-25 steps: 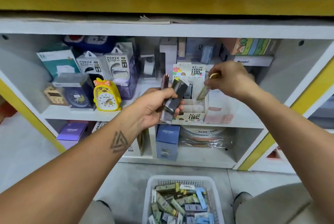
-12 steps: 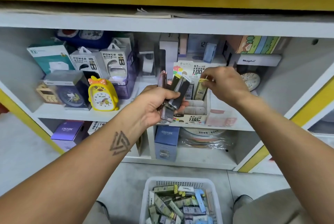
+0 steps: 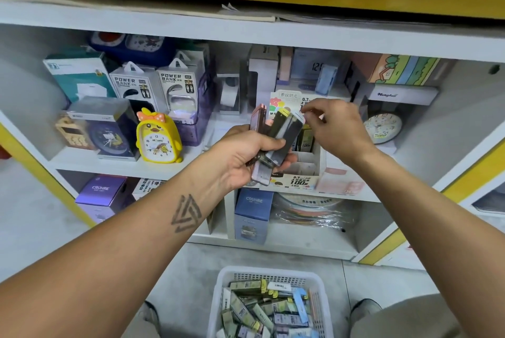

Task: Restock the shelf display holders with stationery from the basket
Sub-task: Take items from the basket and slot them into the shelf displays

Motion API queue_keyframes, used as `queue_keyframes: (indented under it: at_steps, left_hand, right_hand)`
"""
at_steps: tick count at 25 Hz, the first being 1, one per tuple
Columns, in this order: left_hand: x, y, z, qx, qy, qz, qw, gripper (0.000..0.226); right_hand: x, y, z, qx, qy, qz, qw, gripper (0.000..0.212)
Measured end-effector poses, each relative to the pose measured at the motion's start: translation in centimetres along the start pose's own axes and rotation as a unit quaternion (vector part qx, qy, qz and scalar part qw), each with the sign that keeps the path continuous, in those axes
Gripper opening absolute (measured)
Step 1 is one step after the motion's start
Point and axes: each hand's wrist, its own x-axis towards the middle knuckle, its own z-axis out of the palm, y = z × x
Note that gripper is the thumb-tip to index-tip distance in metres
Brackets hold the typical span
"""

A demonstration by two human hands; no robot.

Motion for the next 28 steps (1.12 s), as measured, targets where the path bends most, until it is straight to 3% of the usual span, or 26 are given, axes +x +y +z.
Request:
queue_keyframes:
  at_steps: [2, 3, 6, 9, 13, 16, 18, 24, 28]
  left_hand:
    - [-0.1, -0.1, 0.2, 0.0, -0.004, 0.002, 1.0, 0.03]
    - [-0.3, -0.2, 0.3, 0.001, -0.006, 0.001, 1.0, 0.029]
    - [-0.6, 0.0, -0.1, -0.012, -0.011, -0.005, 1.0, 0.023]
    - [-0.4, 0.7, -1.5, 0.003, 0.036, 0.003, 0.999, 0.02]
    - [-0.4, 1.3, -3.0, 0.023, 0.106, 0.02, 0.994, 0.015]
    - [-0.4, 1.4, -3.3, 0.027, 0.117, 0.027, 0.992, 0.016]
    - [-0.3, 1.4, -3.3, 0.027, 0.117, 0.026, 0.992, 0.016]
    - [-0.3, 1.1, -2.8, 0.03, 0.107, 0.022, 0.994, 0.012]
    - [-0.2, 1.0, -2.4, 0.023, 0.094, 0.025, 0.995, 0.02]
  right_hand:
    - [-0.3, -1.4, -0.2, 0.234, -0.06, 0.11, 0.964, 0.02]
    - [-0.5, -1.9, -0.3, 0.298, -0.085, 0.142, 0.94, 0.018]
    - [-0.9, -2.2, -1.0, 0.382, -0.099, 0.182, 0.901, 0.013]
    - [-0.3, -1.3, -2.4, 0.416, -0.044, 0.209, 0.884, 0.015]
    - [-0.3, -0.4, -3.3, 0.298, -0.048, 0.149, 0.942, 0.015]
    - [-0.4, -0.3, -2.6, 0.236, -0.084, 0.126, 0.96, 0.014]
    - [-0.1, -0.3, -1.9, 0.191, -0.062, 0.093, 0.975, 0.004]
    - [-0.2, -0.2, -0.2, -0.022, 0.0, -0.064, 0.998, 0.012]
    - [-0.2, 0.1, 0.7, 0.02, -0.018, -0.067, 0.997, 0.01]
